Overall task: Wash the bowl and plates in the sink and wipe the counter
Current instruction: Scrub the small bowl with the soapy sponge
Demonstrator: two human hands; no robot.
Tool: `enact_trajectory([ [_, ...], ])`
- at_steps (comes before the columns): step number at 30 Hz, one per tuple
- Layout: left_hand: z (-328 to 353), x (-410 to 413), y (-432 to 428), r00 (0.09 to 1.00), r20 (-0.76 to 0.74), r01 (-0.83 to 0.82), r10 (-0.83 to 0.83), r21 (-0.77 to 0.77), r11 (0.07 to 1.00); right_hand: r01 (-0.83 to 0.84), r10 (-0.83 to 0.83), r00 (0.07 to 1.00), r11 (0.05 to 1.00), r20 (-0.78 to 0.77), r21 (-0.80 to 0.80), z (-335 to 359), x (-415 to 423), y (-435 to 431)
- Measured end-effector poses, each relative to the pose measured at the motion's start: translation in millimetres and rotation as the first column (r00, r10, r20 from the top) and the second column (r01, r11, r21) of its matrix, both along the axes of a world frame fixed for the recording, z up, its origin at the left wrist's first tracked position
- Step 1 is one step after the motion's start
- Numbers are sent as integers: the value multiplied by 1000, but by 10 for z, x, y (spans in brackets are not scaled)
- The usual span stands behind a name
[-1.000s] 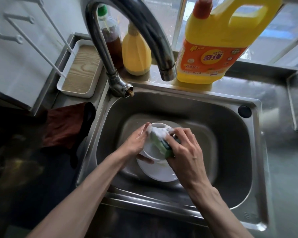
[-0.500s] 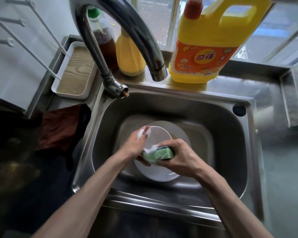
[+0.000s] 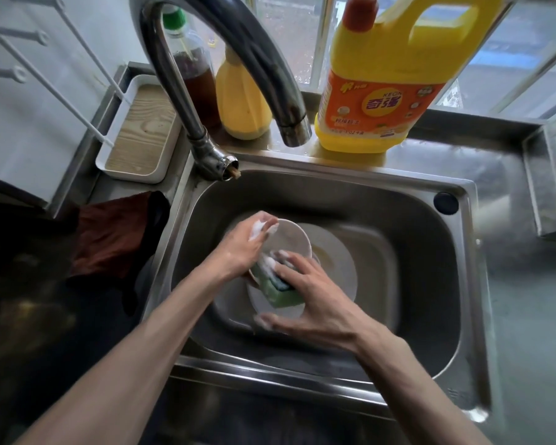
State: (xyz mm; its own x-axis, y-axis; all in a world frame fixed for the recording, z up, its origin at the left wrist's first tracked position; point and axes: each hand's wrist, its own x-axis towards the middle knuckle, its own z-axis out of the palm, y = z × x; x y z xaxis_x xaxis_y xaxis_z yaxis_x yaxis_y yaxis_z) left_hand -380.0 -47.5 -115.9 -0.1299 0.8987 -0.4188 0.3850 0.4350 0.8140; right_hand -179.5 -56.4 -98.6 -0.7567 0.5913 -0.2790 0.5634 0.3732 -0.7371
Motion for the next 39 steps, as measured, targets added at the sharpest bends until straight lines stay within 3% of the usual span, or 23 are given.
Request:
enact_trajectory([
  [4, 72, -12, 40, 966, -246, 84, -85, -16, 996, 227, -230, 970, 973, -82, -45, -97, -180, -94],
  [6, 120, -57, 78, 902, -367, 208, -228, -93, 974, 129, -117, 991, 968, -65, 215, -147, -137, -61],
  [8, 117, -86, 151, 806, -431, 349, -406, -208, 914, -40, 32, 999, 879, 26, 474, -218, -80, -22],
  [10, 127, -78, 229, 759, -418, 404, -499, -300, 864, -110, 81, 994, 850, 79, 514, -261, -68, -31],
  [12, 190, -108, 277, 846, -329, 355, -420, -241, 903, -70, 56, 998, 831, 42, 552, -305, -52, -60],
  [14, 240, -109, 203, 969, -76, 232, -236, -56, 971, 23, -23, 1000, 784, -9, 620, -338, -2, -48],
  [15, 244, -62, 96, 989, 69, 130, -130, 5, 991, 100, -89, 995, 774, -49, 625, -342, 9, -44],
  [18, 133, 192, -275, 906, 371, -243, 204, 61, 968, 356, -285, 934, 794, -216, 493, -360, -71, -90],
  [20, -44, 231, -393, 926, 291, -311, 240, 230, 922, 335, -252, 935, 863, -251, 378, -403, -117, -117],
  [22, -67, 116, -352, 994, 60, -103, 89, 314, 944, 140, -70, 980, 907, -186, 396, -407, -21, -72],
  [25, 107, -34, -115, 924, -276, 300, -263, 98, 949, -202, 186, 979, 821, 85, 534, -328, 148, 35],
  [27, 193, -41, 66, 817, -404, 403, -411, -109, 909, -272, 205, 962, 769, 180, 579, -284, 156, 36],
  [28, 223, -30, 120, 806, -427, 394, -411, -133, 910, -255, 180, 966, 759, 184, 599, -283, 147, 25],
  [29, 207, -30, 138, 849, -397, 339, -349, -98, 936, -207, 138, 978, 764, 158, 611, -291, 134, 14],
  [31, 115, 14, 43, 989, -123, 87, -86, 4, 996, -28, 10, 999, 794, 33, 607, -344, 106, -22],
  [33, 18, 152, -155, 981, 109, -159, 158, 3, 987, 160, -116, 986, 842, -117, 515, -419, 61, -77],
  [35, -71, 253, -316, 965, 74, -253, 252, 0, 968, 161, -96, 981, 882, -166, 444, -477, 36, -113],
  [39, -71, 166, -336, 960, -252, -113, 122, 51, 992, -136, 97, 991, 797, 97, 588, -376, 205, -13],
])
